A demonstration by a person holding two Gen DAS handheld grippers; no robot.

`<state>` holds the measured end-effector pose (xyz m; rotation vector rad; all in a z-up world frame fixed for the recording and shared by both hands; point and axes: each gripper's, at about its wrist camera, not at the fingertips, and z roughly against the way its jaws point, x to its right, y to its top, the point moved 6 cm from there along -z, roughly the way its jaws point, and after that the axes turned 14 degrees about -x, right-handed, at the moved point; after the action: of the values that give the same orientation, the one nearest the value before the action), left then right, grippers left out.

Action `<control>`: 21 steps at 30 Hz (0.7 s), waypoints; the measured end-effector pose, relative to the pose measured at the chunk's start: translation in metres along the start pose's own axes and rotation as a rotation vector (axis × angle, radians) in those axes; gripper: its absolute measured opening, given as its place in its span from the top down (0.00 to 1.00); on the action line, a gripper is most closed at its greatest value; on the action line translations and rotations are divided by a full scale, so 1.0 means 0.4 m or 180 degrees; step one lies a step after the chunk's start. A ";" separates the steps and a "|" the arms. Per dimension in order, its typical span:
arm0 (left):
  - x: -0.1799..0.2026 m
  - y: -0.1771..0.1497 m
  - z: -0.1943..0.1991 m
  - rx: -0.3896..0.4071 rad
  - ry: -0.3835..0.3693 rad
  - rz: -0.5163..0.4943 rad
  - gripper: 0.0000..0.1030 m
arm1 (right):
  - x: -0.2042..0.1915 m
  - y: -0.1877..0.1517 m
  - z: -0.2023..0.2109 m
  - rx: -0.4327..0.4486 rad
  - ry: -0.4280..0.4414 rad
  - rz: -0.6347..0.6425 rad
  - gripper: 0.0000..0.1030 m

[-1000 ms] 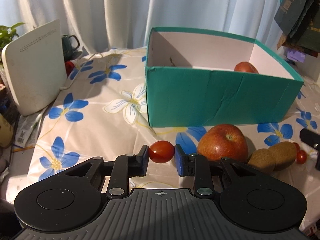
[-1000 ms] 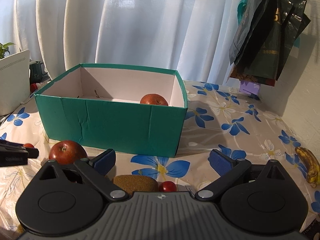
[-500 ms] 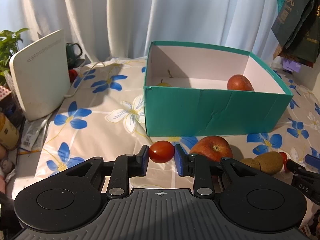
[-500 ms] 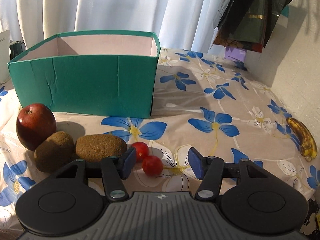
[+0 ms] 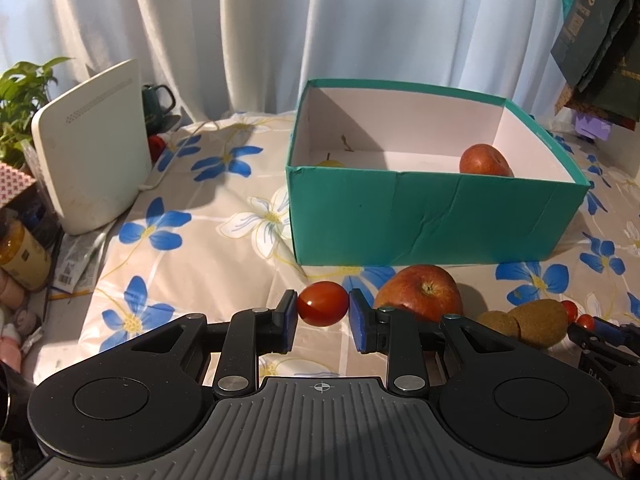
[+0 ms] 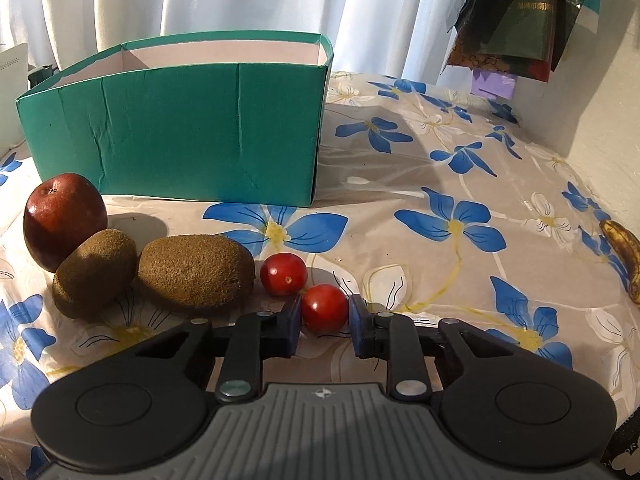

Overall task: Organize fruits
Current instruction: 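Close the right gripper on another cherry tomato while the left gripper lifts its tomato, then carry the tomato into the box and open the left gripper while the right gripper holds its tomato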

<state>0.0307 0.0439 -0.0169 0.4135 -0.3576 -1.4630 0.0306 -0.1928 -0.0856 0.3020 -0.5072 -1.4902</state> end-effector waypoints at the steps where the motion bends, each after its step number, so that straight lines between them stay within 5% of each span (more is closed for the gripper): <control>1: 0.002 0.001 0.002 -0.0001 0.0010 0.0001 0.70 | -0.001 -0.002 0.001 0.0009 0.0012 0.0027 0.77; 21: 0.055 0.272 0.107 0.0473 0.0327 0.0033 0.70 | 0.022 0.073 0.175 0.0661 0.0203 -0.0120 0.77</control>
<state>0.1075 0.0262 0.0720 0.6032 -0.3867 -1.4037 0.0211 -0.1913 -0.0099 0.5228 -0.6092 -1.4617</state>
